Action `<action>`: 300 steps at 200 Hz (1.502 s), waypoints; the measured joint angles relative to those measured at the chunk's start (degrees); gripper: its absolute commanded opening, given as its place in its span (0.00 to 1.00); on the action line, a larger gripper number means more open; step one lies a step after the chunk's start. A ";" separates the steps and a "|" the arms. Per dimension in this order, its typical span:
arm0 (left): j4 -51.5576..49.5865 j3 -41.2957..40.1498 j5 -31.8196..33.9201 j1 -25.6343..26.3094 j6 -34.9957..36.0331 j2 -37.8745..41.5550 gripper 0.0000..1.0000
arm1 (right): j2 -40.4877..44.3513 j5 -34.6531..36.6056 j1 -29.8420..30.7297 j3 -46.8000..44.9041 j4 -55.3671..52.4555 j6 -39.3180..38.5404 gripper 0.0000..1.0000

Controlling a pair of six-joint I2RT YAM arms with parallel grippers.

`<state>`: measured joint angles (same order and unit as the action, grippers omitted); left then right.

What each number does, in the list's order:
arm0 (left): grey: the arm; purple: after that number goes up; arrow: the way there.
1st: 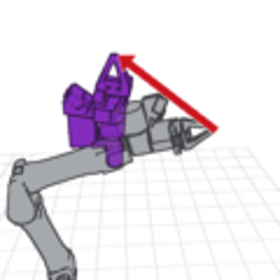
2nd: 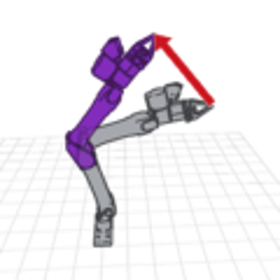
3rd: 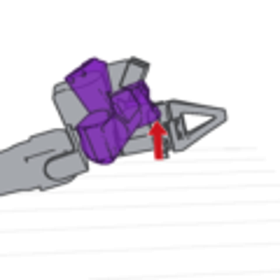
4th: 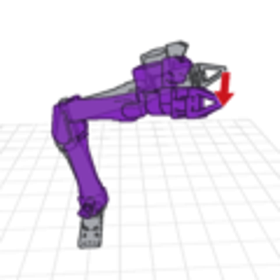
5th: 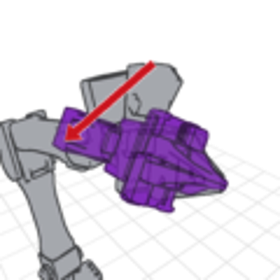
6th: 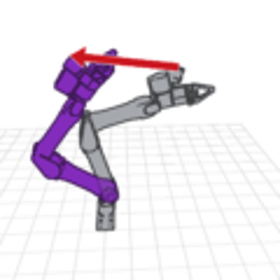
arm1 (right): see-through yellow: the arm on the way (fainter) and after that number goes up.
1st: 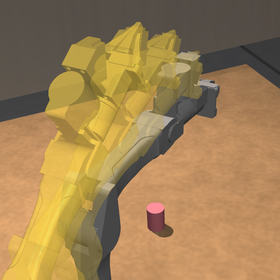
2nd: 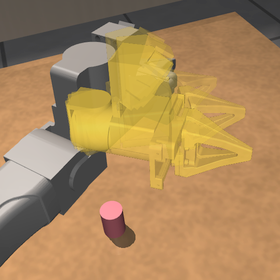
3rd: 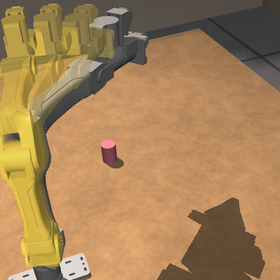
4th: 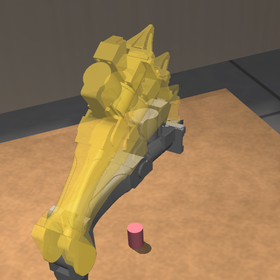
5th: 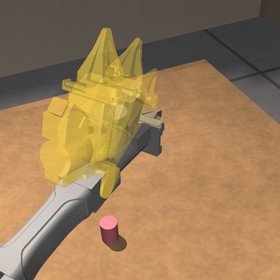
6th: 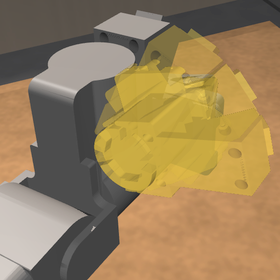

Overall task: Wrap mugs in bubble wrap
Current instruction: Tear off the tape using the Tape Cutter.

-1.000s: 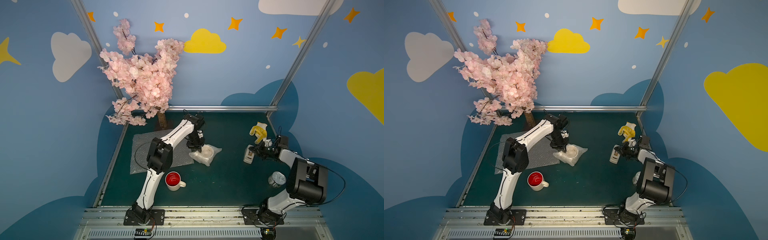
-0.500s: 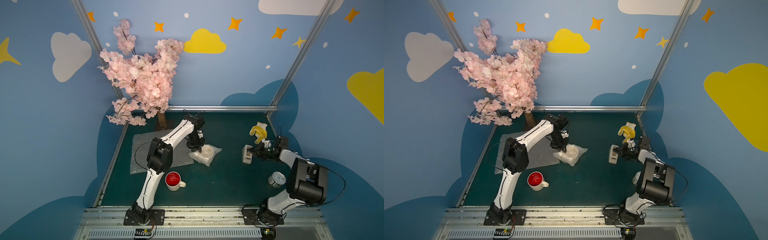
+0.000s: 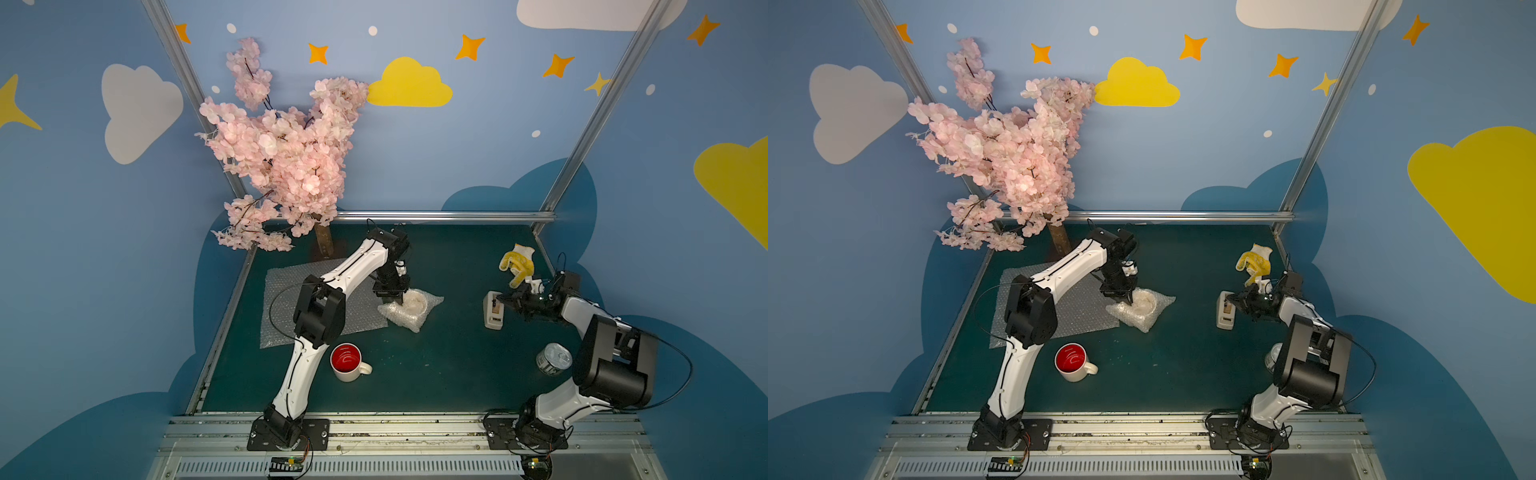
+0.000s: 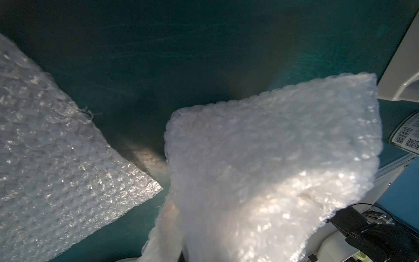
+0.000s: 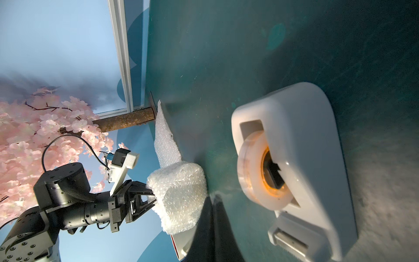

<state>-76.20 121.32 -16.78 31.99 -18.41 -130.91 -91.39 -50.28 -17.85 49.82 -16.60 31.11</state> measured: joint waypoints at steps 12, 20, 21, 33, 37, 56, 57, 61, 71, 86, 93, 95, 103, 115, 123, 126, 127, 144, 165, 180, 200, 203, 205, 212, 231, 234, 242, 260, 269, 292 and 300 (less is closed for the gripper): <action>0.00 0.00 0.00 0.00 0.00 0.00 0.03 | 0.00 -0.13 0.00 0.00 -0.20 -0.04 0.00; 0.00 0.00 0.00 0.00 0.00 0.00 0.03 | 0.00 -0.24 0.00 0.00 -0.37 -0.04 0.00; 0.00 0.00 0.00 0.00 0.00 0.00 0.03 | 0.02 -0.28 0.00 0.00 -0.39 -0.04 0.00; 0.00 0.00 0.00 0.00 0.00 0.00 0.03 | 0.02 -0.44 -0.02 0.00 -0.59 -0.04 0.00; 0.00 0.00 0.00 0.00 0.00 0.00 0.03 | 0.02 -0.52 -0.02 0.00 -0.66 -0.04 0.00; 0.00 0.00 0.00 0.00 0.00 0.00 0.03 | 0.11 -0.76 -0.02 0.00 -0.94 0.02 0.00; 0.00 0.00 0.00 0.00 0.00 0.00 0.03 | 0.11 -0.76 -0.02 0.00 -0.96 0.04 0.00; 0.00 0.00 0.00 0.00 0.00 0.00 0.03 | 0.15 -0.76 -0.02 0.00 -1.01 0.07 0.00; 0.00 0.00 0.00 0.00 0.02 0.00 0.03 | 0.17 -0.81 -0.04 0.00 -1.05 0.13 0.00; 0.00 0.00 0.00 0.00 0.02 0.00 0.03 | 0.17 -0.83 -0.07 0.00 -1.11 0.17 0.00; 0.00 0.00 0.00 0.00 0.00 0.00 0.03 | 0.17 -0.90 -0.07 0.00 -1.14 0.17 0.00; 0.00 0.00 0.00 0.00 0.02 0.00 0.03 | 0.17 -0.94 -0.07 0.00 -1.16 0.17 0.00; 0.00 0.00 0.00 0.00 0.00 0.00 0.03 | 0.20 -1.03 -0.07 0.00 -1.25 0.17 0.00; 0.00 0.00 0.00 0.00 0.00 0.00 0.03 | 0.37 -1.05 -0.07 -0.07 -1.42 0.13 0.00; 0.00 0.00 0.00 0.00 0.00 0.00 0.03 | 0.68 -1.07 -0.07 -0.20 -1.70 0.07 0.00; 0.00 0.00 0.00 0.00 0.00 0.00 0.03 | 0.81 -1.07 -0.07 -0.26 -1.81 0.02 0.00; 0.00 0.00 0.00 0.00 0.00 0.00 0.03 | 0.85 -1.07 -0.07 -0.28 -1.84 0.00 0.00; 0.00 0.00 0.00 0.00 0.02 0.00 0.03 | 1.99 -1.20 -0.07 -0.70 -2.84 -0.20 0.00; 0.00 -0.02 0.00 0.00 0.02 0.00 0.03 | 3.58 -1.25 -0.07 -1.01 -4.42 -0.63 0.00; 0.02 -0.04 0.00 0.00 0.02 0.00 0.03 | 3.89 -1.16 -0.07 -1.03 -5.01 -1.20 0.00; 0.04 -0.04 -0.02 0.00 0.02 0.00 0.03 | 3.89 -1.42 -0.09 -1.44 -5.09 -1.57 0.00; 0.04 -0.04 -0.02 0.00 0.00 0.00 0.03 | 3.89 -1.44 -0.09 -1.57 -5.09 -1.57 0.00; 0.04 -0.04 -0.02 0.00 0.00 0.00 0.03 | 3.89 -1.46 -0.09 -1.68 -5.05 -1.60 0.00; 0.04 -0.04 -0.02 0.00 0.00 0.00 0.03 | 3.91 -1.46 -0.09 -2.10 -5.07 -1.64 0.00; 0.04 -0.04 -0.02 0.00 0.00 0.00 0.03 | 4.15 -1.40 -0.09 -3.56 -5.64 -2.05 0.00; 0.04 -0.04 -0.02 0.00 0.00 0.00 0.03 | 4.24 -1.40 -0.09 -3.78 -5.97 -2.16 0.00; 0.04 -0.04 -0.02 0.00 0.02 0.00 0.03 | 4.57 -1.38 -0.13 -4.22 -6.62 -2.64 0.00; 0.04 -0.04 -0.02 0.00 0.02 0.00 0.03 | 5.99 -1.38 -0.35 -5.20 -7.69 -3.19 0.00; 0.04 -0.04 -0.02 0.00 0.02 0.00 0.03 | 6.71 -1.29 -0.46 -5.55 -7.93 -3.28 0.00; 0.07 -0.04 -0.02 0.00 0.02 0.00 0.03 | 7.13 -1.27 -0.61 -5.73 -7.87 -3.17 0.00; 0.07 -0.04 -0.04 0.00 0.02 0.00 0.03 | 6.97 -1.40 -0.61 -5.66 -7.87 -2.99 0.00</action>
<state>-76.14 121.27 -16.82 31.99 -18.39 -130.91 -84.42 -51.68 -18.46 44.16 -24.47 28.12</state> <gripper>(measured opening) 0.125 0.046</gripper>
